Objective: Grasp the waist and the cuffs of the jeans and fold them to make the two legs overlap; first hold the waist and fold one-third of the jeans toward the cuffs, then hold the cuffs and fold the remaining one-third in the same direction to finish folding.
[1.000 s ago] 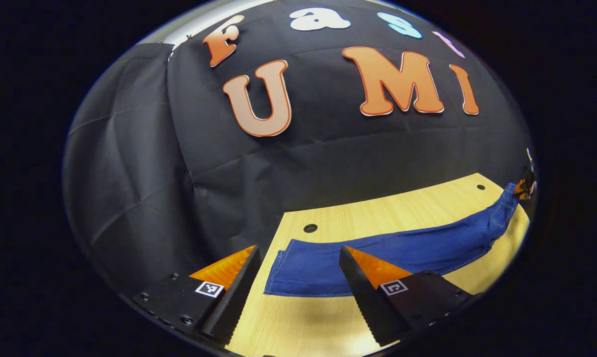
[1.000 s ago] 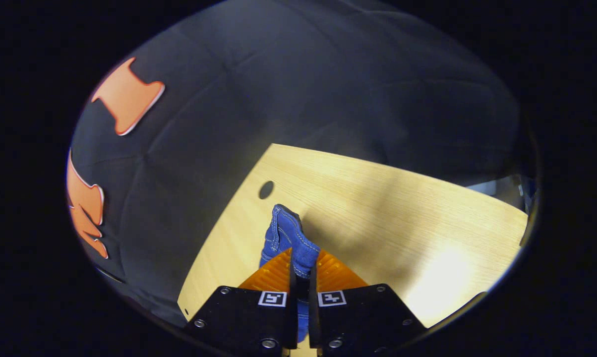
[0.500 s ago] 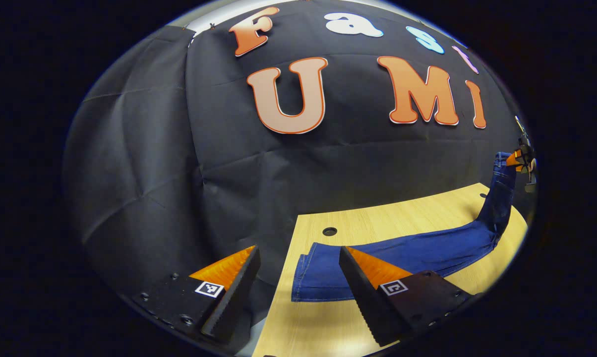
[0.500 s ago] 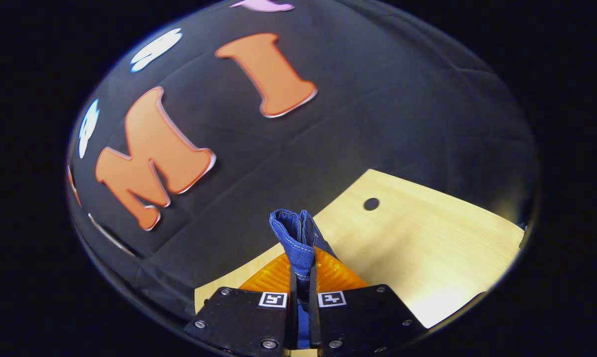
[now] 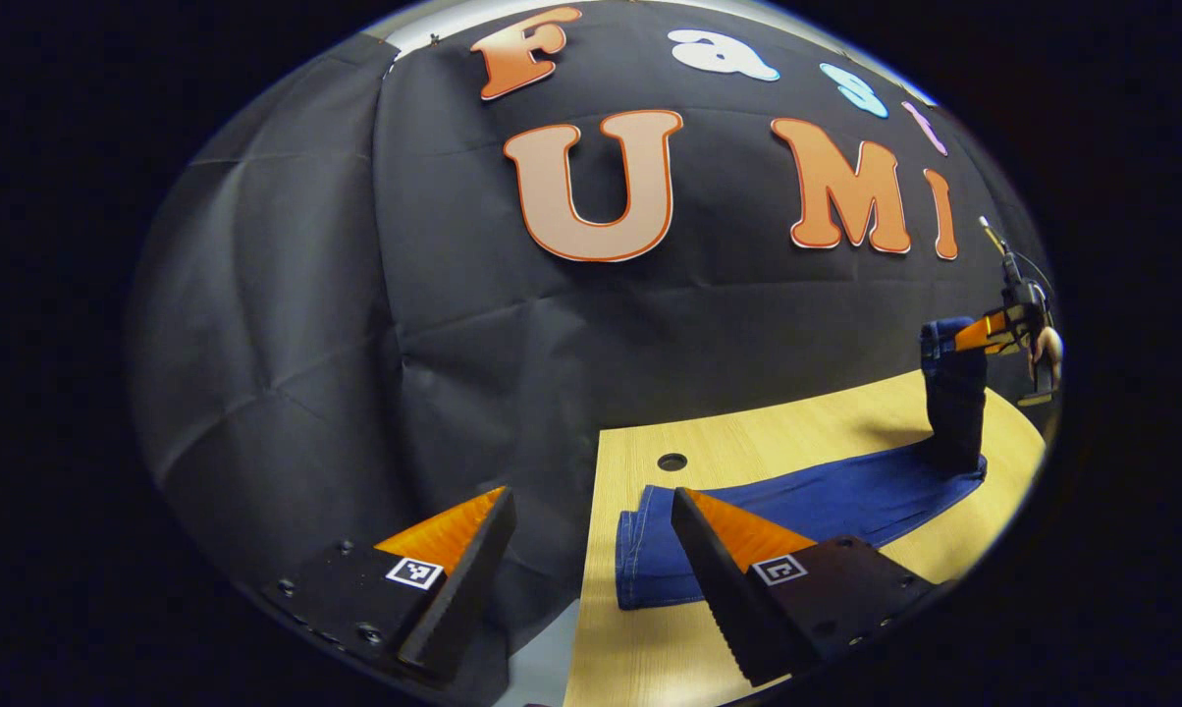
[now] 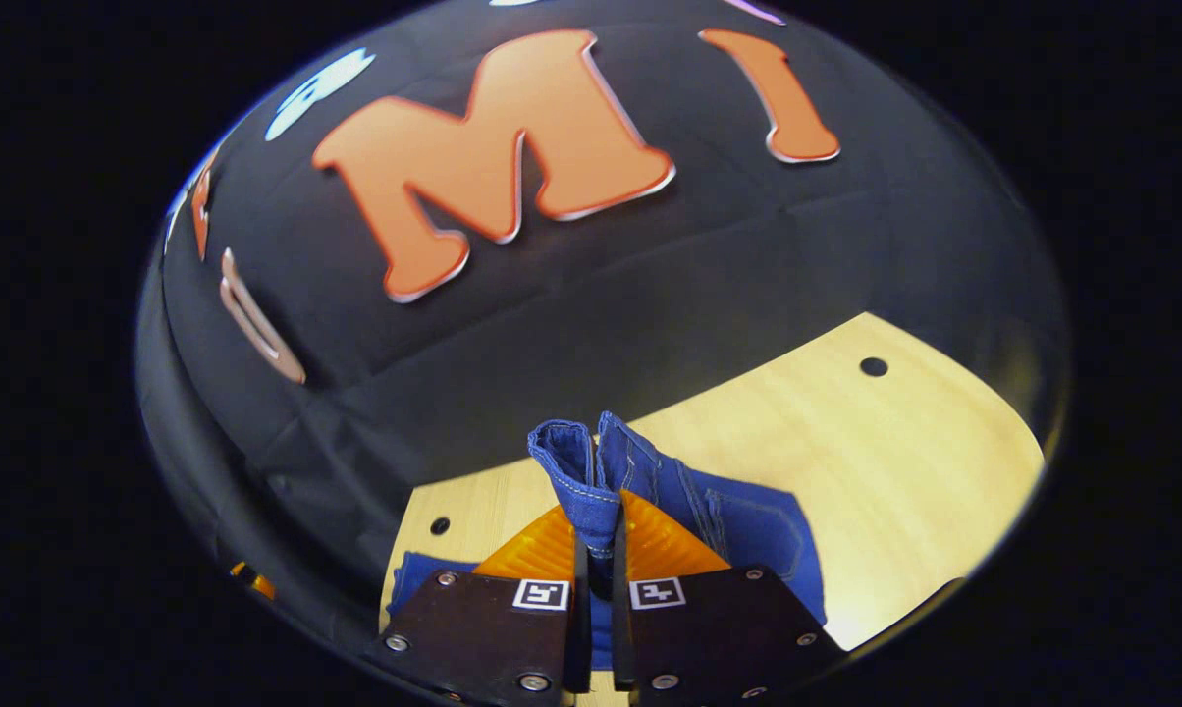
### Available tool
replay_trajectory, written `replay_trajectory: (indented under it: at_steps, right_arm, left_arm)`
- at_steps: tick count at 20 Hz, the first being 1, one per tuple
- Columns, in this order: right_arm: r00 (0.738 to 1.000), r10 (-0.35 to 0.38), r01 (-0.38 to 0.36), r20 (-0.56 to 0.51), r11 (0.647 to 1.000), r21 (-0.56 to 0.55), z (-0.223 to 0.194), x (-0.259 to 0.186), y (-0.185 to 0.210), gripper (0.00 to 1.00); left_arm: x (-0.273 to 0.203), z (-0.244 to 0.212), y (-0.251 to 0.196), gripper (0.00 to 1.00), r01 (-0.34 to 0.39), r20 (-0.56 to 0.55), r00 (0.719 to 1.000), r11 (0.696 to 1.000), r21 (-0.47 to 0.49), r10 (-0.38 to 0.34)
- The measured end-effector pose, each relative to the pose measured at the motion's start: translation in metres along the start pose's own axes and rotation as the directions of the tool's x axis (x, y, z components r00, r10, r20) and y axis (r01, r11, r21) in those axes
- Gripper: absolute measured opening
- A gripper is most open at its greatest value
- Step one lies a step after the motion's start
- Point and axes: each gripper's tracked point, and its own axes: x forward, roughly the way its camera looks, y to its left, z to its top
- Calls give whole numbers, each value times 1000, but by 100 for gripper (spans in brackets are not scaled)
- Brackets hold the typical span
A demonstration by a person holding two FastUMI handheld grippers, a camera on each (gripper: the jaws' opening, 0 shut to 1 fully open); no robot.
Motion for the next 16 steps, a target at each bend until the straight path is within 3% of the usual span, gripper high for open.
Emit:
replay_trajectory:
  at_steps: [2, 7, 15, 16]
  right_arm:
    - [997, 30, -34, -66, 998, -58, -35, 27, 22, 8]
    - [979, -19, -29, -205, 972, -232, -115, 69, 38, 8]
    - [962, -74, -38, -261, 916, -399, -169, 86, 47, 8]
    - [955, -22, -95, -296, 922, -375, -178, 85, 58, 8]
  left_arm:
    - [5, -9, 5, 98, 8, -8, 1000, 1000, -9, -9]
    - [12, -36, 15, 98, 15, -46, 999, 1000, -21, -16]
    - [24, -58, 12, 98, 34, -84, 996, 997, -66, -40]
    - [25, -59, 11, 98, 36, -86, 995, 996, -78, -43]
